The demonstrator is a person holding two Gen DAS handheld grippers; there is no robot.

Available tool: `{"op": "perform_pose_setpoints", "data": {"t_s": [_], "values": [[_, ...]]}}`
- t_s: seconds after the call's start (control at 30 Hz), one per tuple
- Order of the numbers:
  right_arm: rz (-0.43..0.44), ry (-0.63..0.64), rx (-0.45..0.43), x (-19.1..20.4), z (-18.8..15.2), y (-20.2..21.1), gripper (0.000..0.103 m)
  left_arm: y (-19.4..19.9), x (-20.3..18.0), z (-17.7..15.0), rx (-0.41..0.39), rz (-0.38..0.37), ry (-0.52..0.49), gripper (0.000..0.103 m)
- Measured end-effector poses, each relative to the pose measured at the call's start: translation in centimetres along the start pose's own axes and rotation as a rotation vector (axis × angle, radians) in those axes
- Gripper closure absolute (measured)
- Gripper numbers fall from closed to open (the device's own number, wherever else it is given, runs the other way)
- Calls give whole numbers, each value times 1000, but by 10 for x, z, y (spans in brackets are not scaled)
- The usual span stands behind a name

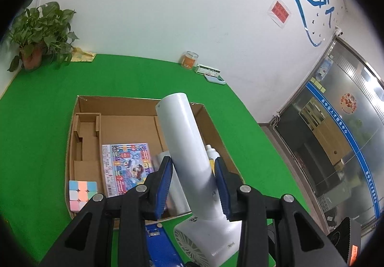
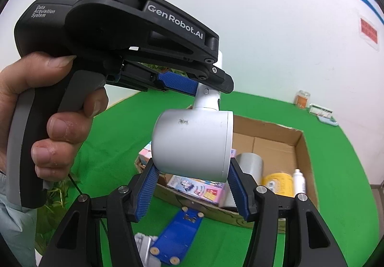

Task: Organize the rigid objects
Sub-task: 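Carry the hair dryer with the right gripper over the box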

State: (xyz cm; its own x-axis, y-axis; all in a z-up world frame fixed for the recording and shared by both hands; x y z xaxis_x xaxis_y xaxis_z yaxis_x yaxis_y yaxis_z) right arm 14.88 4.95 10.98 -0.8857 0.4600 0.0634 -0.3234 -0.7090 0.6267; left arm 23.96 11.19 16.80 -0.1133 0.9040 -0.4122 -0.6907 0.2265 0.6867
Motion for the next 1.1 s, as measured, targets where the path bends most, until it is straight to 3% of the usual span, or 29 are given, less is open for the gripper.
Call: {"op": "perform_pose_setpoints", "data": {"t_s": [0.33,0.7,0.93,1.1], "values": [[65,-69,139,-2,-5,-91,48,-51,63,-4,102,-5,63,68],[112,-173,310,1,-50,-168,48,-112,111,-29,257,24,90,68],[97,-223,385,-3,-70,-183,48,-141,122,-43,351,13,84,68],[177,-207,381,7,-71,-182,47,-142,126,-43,367,37,56,76]]}}
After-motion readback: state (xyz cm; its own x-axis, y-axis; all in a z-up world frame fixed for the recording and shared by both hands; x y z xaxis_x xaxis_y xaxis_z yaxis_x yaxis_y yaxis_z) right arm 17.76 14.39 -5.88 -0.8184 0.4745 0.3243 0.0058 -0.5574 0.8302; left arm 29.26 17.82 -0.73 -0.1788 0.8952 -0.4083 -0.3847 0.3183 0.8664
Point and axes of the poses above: each gripper's, at about its wrist camera, not at the fingertips, and y roughly against the way its jaws point, x to its left, z to its top, the point moved 7 cm from there along -y, roughly the way its jaws point, and after that the axes turned 2 degrees about z, right-handed, at the moved point
